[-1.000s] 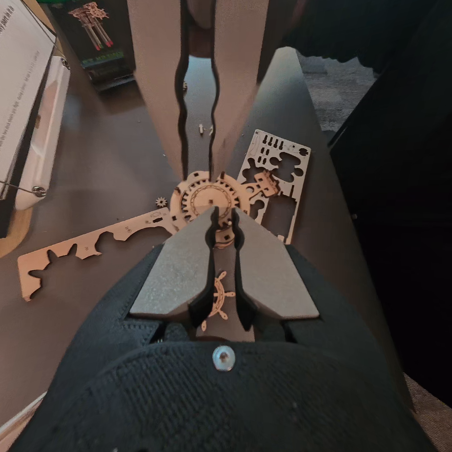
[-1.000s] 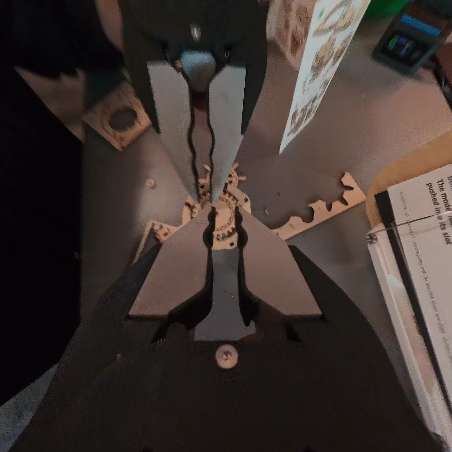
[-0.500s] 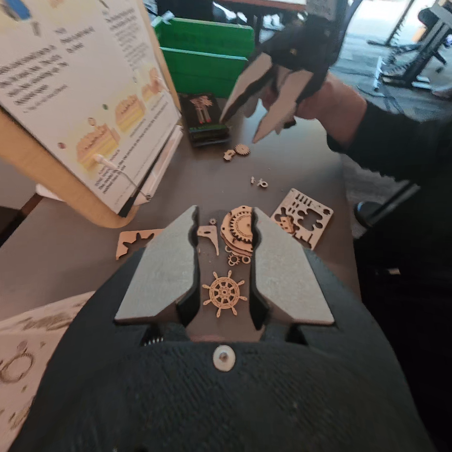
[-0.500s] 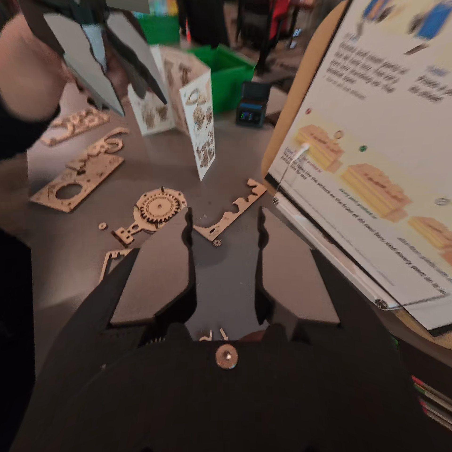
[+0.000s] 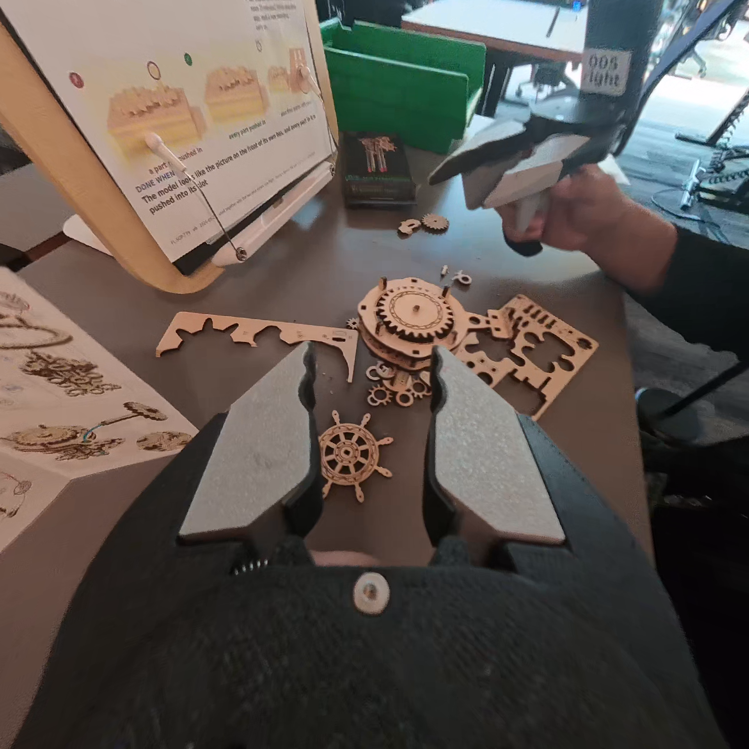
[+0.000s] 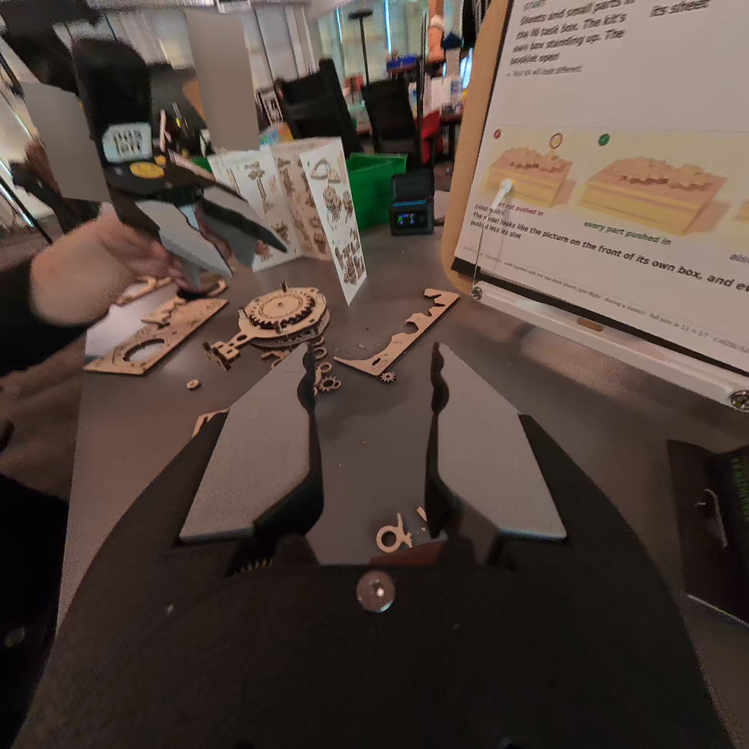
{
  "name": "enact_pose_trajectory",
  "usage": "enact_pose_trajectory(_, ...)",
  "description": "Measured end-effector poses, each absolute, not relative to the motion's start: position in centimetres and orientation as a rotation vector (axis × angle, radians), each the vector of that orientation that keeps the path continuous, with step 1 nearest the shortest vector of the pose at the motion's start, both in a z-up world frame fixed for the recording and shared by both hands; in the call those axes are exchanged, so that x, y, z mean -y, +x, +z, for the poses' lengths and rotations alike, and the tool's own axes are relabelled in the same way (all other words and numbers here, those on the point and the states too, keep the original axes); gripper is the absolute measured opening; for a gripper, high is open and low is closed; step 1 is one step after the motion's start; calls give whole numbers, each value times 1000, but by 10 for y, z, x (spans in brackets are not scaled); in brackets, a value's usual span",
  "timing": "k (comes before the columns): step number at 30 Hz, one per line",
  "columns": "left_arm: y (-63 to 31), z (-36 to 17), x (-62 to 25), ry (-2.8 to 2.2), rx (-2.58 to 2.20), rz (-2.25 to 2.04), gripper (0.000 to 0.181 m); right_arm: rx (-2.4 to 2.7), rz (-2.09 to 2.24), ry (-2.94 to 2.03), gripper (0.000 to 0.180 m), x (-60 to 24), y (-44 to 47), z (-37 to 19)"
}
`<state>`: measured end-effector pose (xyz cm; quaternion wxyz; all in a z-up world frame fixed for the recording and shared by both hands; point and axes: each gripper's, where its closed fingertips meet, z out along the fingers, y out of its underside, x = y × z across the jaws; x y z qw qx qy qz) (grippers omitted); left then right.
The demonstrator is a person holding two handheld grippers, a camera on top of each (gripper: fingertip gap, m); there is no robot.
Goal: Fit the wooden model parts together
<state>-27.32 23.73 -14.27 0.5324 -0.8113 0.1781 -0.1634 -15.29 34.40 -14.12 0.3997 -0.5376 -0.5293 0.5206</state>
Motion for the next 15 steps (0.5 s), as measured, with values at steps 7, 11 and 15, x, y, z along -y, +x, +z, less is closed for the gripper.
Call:
enact_pose_trajectory(7,-287,-139,-249,-1726,-306,-418,52,1178,1209,-1350,68,-370,-143,-137)
enact_pose_trajectory(11,-296,-146,-253,-1737,-314,-317,45,1180,1116,-1363,66,-378,-145,-144)
enact_pose_trajectory(15,-298,-150,-252,-1752,-260,-312,43,1201,1035,-1359,64,-382,-148,-149)
